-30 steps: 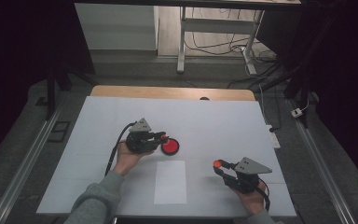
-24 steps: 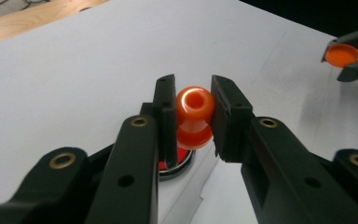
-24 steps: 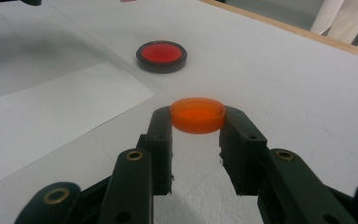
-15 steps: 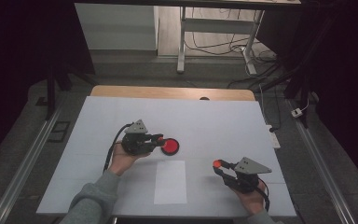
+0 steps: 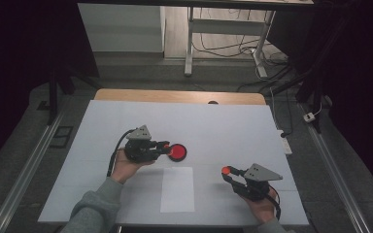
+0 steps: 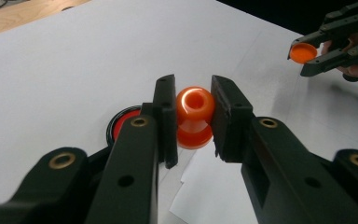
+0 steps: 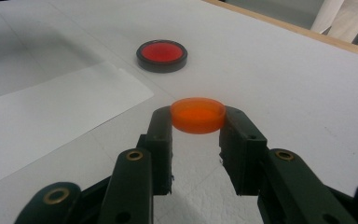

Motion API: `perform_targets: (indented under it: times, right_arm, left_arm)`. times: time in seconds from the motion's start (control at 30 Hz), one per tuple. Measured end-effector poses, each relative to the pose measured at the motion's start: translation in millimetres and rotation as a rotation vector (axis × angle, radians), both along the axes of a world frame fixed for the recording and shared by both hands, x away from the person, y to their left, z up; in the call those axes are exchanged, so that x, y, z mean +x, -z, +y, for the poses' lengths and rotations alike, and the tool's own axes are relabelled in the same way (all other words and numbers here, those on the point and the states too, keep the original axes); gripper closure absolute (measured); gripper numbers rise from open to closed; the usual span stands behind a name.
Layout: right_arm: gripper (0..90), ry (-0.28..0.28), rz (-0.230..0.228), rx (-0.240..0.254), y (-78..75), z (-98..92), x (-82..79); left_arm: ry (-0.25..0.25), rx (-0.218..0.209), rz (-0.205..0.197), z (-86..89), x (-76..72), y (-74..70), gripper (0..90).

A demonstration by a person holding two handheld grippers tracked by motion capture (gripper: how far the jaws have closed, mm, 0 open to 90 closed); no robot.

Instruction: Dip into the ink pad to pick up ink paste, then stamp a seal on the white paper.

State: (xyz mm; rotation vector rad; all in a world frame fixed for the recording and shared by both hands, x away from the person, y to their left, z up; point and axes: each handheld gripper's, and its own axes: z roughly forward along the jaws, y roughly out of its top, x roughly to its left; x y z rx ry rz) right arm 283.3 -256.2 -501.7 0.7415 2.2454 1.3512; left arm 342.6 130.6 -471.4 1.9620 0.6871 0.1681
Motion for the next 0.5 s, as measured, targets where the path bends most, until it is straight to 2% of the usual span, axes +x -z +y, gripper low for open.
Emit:
perform_targets:
  times: [0.5]
  right_arm:
    - [65.0,0.001,-0.002,0.001,-0.2,-0.4,0.2]
  left_arm:
    - [0.018,-0.001,-0.001,1.8,-5.9,-1.0,72.4]
